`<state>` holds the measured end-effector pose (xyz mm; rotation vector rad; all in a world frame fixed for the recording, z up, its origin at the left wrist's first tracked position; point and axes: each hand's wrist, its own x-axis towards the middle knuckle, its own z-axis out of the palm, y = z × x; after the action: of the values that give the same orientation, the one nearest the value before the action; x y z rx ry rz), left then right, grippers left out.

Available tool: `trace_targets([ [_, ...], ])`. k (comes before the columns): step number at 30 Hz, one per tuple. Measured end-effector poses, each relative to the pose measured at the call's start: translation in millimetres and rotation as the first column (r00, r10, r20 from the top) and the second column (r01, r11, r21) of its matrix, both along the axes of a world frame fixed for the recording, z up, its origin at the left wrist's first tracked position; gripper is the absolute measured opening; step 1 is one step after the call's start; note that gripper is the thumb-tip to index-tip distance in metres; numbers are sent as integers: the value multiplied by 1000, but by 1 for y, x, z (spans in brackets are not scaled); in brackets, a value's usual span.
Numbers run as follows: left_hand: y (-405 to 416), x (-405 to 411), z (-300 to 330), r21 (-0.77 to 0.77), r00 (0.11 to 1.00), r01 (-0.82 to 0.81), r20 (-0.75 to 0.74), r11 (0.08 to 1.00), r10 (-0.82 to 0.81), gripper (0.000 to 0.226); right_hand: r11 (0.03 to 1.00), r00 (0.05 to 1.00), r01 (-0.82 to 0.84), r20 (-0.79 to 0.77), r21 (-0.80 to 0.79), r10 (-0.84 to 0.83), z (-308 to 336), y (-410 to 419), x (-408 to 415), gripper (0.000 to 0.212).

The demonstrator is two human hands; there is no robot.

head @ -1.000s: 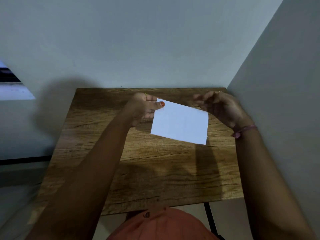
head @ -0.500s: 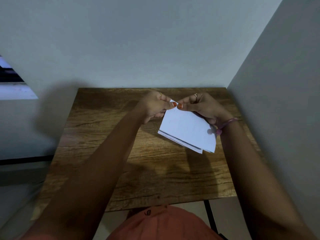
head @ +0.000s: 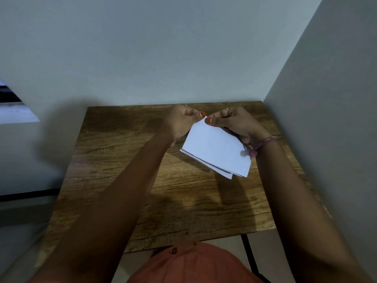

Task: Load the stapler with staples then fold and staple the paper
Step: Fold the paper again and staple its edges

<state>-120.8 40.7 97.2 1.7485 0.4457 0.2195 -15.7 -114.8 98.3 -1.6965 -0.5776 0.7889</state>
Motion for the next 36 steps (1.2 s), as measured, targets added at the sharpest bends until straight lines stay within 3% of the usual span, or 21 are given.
trace_targets([
  [4, 5, 2, -2, 118, 1000, -11, 25, 993, 8, 16, 998, 997, 53, -59, -26, -54, -2, -4, -2, 33],
  [9, 33, 5, -7, 298, 997, -75, 18, 952, 73, 20, 996, 993, 85, -80, -21, -87, -25, -33, -8, 22],
  [13, 47, 3, -15, 370, 1000, 13, 6, 929, -16, 19, 993, 976, 87, -194, -75, -100, -44, -58, -10, 15],
  [16, 54, 2, -17, 446, 998, 55, 9, 893, -66, 21, 989, 983, 91, -151, -117, -108, -48, -70, -6, 10],
  [20, 54, 2, -15, 468, 991, 80, 54, 880, -118, 19, 995, 993, 89, -70, -49, -93, -33, -66, -6, 29],
  [25, 42, 7, -15, 469, 975, 139, 88, 872, -203, 15, 995, 994, -94, -51, -33, 92, -23, -36, -20, 17],
  [28, 43, 8, -14, 475, 970, 160, 88, 865, -227, 17, 998, 990, -68, -121, -13, 66, -22, -29, -19, 17],
  [30, 45, 6, -17, 394, 972, 159, 99, 905, -213, 25, 999, 986, -43, -161, -3, 42, -23, -28, -17, 14],
  [32, 44, 2, -21, 99, 983, 43, 172, 994, -60, 37, 1000, 985, 9, -174, 6, -8, -24, -28, -13, 13],
  [34, 41, -1, -26, -196, 962, -155, 192, 968, 193, 40, 993, 976, 109, -193, 35, -101, -23, -30, -9, 26],
  [36, 33, -5, -35, -376, 936, -228, 168, 898, 308, 32, 980, 962, 190, -212, 65, -172, -22, -31, -5, 21],
])
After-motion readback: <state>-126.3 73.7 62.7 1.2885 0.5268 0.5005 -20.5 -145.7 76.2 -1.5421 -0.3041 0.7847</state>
